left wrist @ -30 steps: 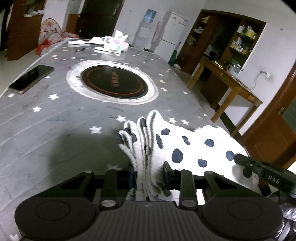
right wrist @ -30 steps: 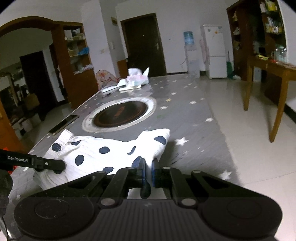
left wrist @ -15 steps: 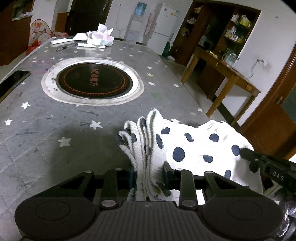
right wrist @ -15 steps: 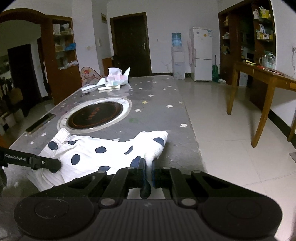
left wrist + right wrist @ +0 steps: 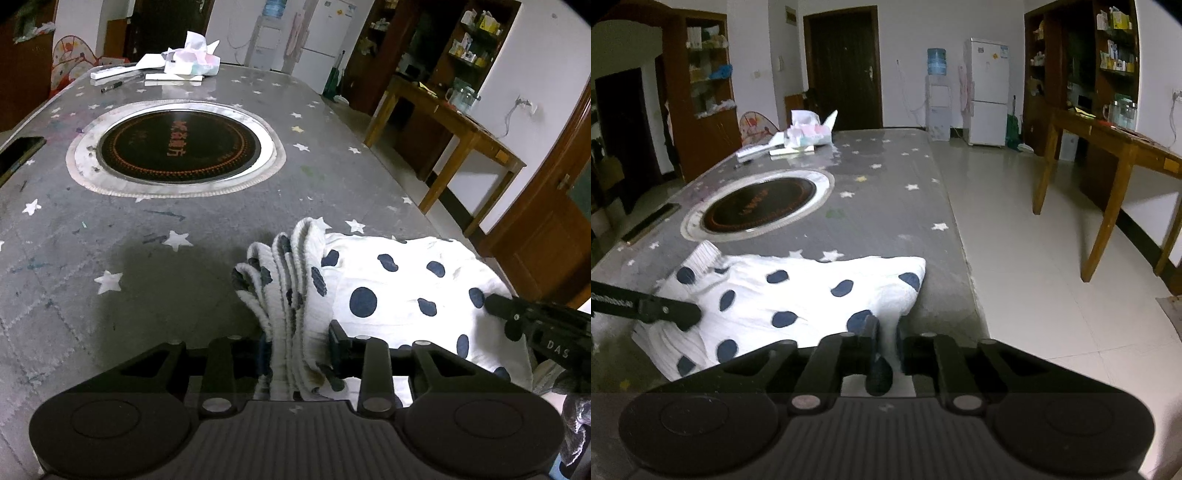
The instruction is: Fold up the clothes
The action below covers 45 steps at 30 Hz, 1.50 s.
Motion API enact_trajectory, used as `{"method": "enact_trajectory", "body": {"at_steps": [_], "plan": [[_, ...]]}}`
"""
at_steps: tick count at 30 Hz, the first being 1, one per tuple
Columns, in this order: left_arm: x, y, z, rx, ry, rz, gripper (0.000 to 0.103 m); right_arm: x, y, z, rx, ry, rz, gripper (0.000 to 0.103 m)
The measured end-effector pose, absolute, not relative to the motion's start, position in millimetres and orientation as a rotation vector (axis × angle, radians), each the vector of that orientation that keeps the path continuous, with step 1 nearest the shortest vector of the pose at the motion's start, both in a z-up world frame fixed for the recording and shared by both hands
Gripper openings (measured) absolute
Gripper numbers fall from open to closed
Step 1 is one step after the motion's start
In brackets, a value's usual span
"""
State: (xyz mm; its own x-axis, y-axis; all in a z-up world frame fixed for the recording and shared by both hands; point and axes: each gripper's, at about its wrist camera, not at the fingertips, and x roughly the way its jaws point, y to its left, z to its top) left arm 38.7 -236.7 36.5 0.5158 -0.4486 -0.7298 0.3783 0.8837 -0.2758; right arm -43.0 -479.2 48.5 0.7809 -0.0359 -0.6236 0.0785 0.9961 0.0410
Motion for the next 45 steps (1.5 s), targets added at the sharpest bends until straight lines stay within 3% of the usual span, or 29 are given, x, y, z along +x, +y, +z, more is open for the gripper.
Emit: {"method": "enact_trajectory", "body": {"at_steps": [7, 11, 15, 23, 45], "plan": [[37, -237, 38, -0.049, 0.883, -0.489, 0.051, -49, -480, 48, 0.036, 0.662, -0.089, 0.020], [35, -236, 39, -0.035, 0.874, -0.485, 0.058, -48, -480, 49, 0.051, 0.659, -0.076, 0.041], [32, -237, 39, -0.001, 0.857, -0.479, 0.069, -42, -478, 44, 0.098, 0.676, -0.041, 0.043], [32, -237, 35, 0.036, 0.860, -0.470, 0.075, -29, -470, 27, 0.114, 0.720, -0.024, 0.053], [51, -223, 41, -0.020, 0.855, -0.432, 0.083, 24, -461, 24, 0.135, 0.761, 0.025, 0.054]]}}
